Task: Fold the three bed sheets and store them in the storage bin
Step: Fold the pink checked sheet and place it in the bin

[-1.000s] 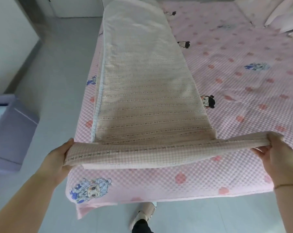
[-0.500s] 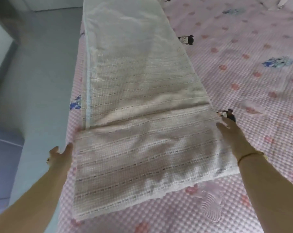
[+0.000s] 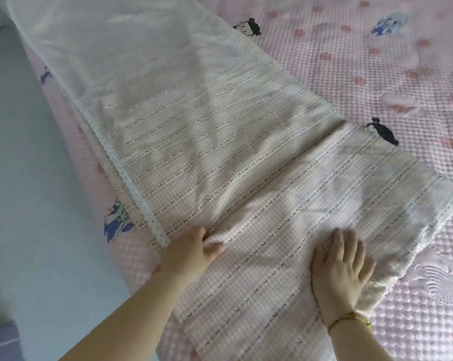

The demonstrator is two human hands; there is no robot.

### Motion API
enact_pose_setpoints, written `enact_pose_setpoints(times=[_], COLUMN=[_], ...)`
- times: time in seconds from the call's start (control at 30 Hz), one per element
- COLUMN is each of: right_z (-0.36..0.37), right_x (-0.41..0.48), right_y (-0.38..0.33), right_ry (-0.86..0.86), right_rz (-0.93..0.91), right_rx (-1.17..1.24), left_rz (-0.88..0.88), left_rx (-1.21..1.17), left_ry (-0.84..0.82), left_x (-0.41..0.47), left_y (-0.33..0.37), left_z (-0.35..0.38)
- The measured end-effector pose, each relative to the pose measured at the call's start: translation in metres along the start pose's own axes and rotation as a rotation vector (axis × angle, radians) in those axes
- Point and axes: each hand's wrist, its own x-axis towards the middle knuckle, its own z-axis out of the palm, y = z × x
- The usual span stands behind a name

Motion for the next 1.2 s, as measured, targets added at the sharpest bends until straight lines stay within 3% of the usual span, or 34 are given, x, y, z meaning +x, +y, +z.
enact_pose_setpoints(times=[0.07,0.13,0.27,0.33,0.4,0.5,0.6,0.73,0.83,0.9,1.13,1.2], right_z=[0.014,0.025,0.018,-0.002,-0.025,-0.029,0.005,0.036,0.026,0.024,-0.01,-0.023], right_x=[-0.019,-0.037,-0.03,-0.016,-0.012,-0.027,-0.065,-0.107,-0.103,-0.094,0.009,0.052], right_y=[-0.021,-0.04,-0.004,0.04,0.074,0.073,0.043,0.008,0.015,0.029,0.055,0.054], right_ry=[0.014,-0.013,-0.098,-0.005,-0.016,-0.025,0.105,0.047,-0.016,0.009,0.083,0.025], right_rz=[0.01,-0.1,-0.297,-0.214,-0.049,0.134,0.074,-0.114,-0.107,-0.15,0.043,0.128], right_rx=[0.067,0.052,-0.223,-0.3,-0.321,-0.189,-0.104,-0.004,-0.019,-0.046,-0.186,-0.179], left_rz=[0.019,0.061,0.062,0.063,0.075,0.073,0.042,-0.003,0.27,0.407,0.564,0.641], left_rx=[0.047,0.055,0.014,0.014,0.025,0.055,0.128,-0.034,0.006,0.05,0.213,0.277], left_ry=[-0.014,-0.001,-0.019,0.007,0.024,0.047,0.109,0.297,0.417,0.347,0.241,0.209], left_x=[0.006,0.011,0.02,0.019,0.017,0.013,0.007,-0.027,-0.043,-0.028,0.094,0.13], left_y=[-0.002,-0.003,-0.002,-0.003,-0.001,0.001,0.007,0.012,0.016,0.031,0.135,0.154], left_z=[0.001,0.004,0.007,0.007,0.008,0.008,0.01,0.025,0.038,0.037,0.009,-0.001])
